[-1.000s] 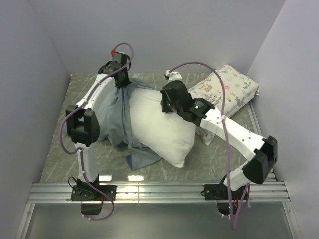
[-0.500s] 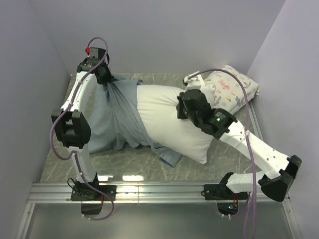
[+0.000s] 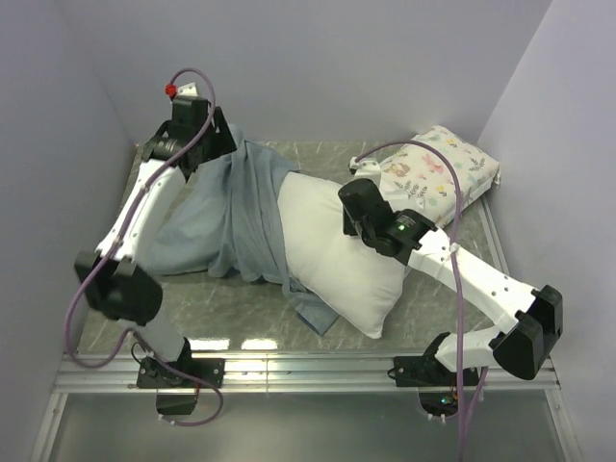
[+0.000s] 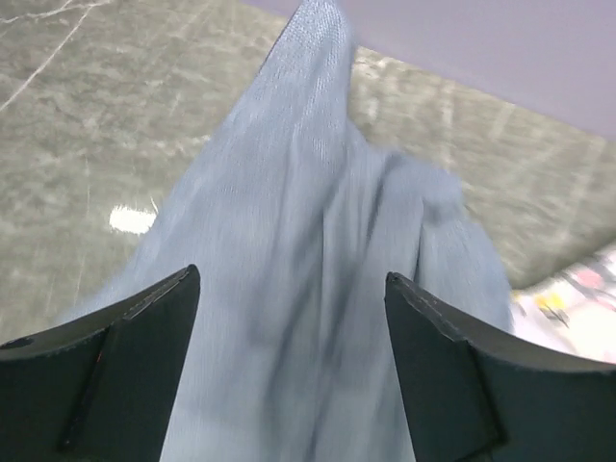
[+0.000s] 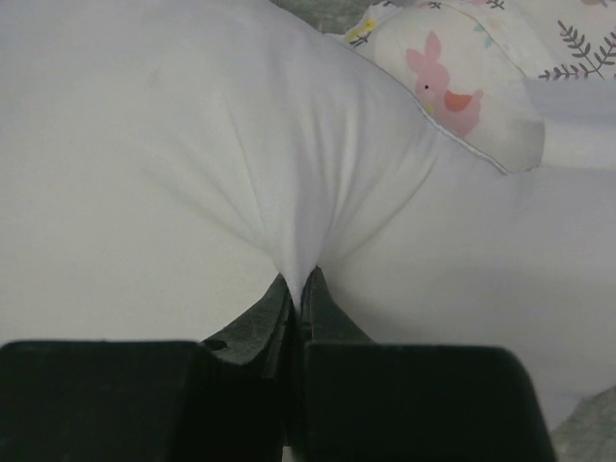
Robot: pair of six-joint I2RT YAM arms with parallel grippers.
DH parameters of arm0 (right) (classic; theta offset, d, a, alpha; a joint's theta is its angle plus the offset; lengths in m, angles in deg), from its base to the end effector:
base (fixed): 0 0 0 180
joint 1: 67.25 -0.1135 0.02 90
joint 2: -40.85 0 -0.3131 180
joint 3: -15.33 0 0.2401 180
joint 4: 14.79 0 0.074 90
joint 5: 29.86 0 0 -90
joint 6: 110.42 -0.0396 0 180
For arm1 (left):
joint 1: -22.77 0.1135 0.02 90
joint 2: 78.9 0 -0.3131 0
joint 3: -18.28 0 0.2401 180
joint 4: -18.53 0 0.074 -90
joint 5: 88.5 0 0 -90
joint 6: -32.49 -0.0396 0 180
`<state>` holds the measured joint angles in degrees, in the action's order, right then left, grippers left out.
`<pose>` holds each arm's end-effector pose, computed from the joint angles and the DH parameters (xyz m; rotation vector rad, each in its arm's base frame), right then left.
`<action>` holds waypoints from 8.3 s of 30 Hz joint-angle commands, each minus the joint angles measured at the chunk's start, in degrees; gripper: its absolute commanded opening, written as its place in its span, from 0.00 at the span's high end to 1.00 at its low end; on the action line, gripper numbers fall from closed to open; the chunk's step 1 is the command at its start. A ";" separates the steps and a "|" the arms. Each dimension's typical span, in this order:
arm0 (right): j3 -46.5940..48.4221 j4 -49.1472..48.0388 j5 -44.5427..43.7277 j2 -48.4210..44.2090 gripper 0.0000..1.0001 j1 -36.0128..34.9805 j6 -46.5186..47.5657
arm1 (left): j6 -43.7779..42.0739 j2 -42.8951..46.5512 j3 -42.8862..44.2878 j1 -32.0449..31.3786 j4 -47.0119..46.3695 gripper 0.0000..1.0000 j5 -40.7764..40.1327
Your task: Remove the pillowcase from the pillow
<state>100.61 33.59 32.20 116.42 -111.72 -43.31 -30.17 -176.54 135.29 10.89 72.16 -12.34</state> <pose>0.2012 0.1715 0.3891 -0.1496 2.1531 0.1274 0.3749 -0.0692 0.4402 -0.4255 2.1097 -0.1356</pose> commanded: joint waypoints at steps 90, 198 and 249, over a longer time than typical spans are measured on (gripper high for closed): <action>11.81 2.65 3.60 -2.80 1.00 -13.63 6.81 | 17.41 36.19 -46.90 17.81 -24.13 0.01 14.03; 6.71 -12.91 -4.39 20.13 0.05 -20.48 17.09 | 15.30 -3.43 -12.19 -10.27 -13.58 1.00 10.15; -2.25 -24.24 22.66 13.91 1.00 -5.19 8.83 | 14.31 21.94 -15.25 -9.04 -11.12 0.11 2.19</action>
<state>99.56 9.75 46.54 133.07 -117.82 -31.56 -17.69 -161.33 122.81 1.47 59.59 -1.63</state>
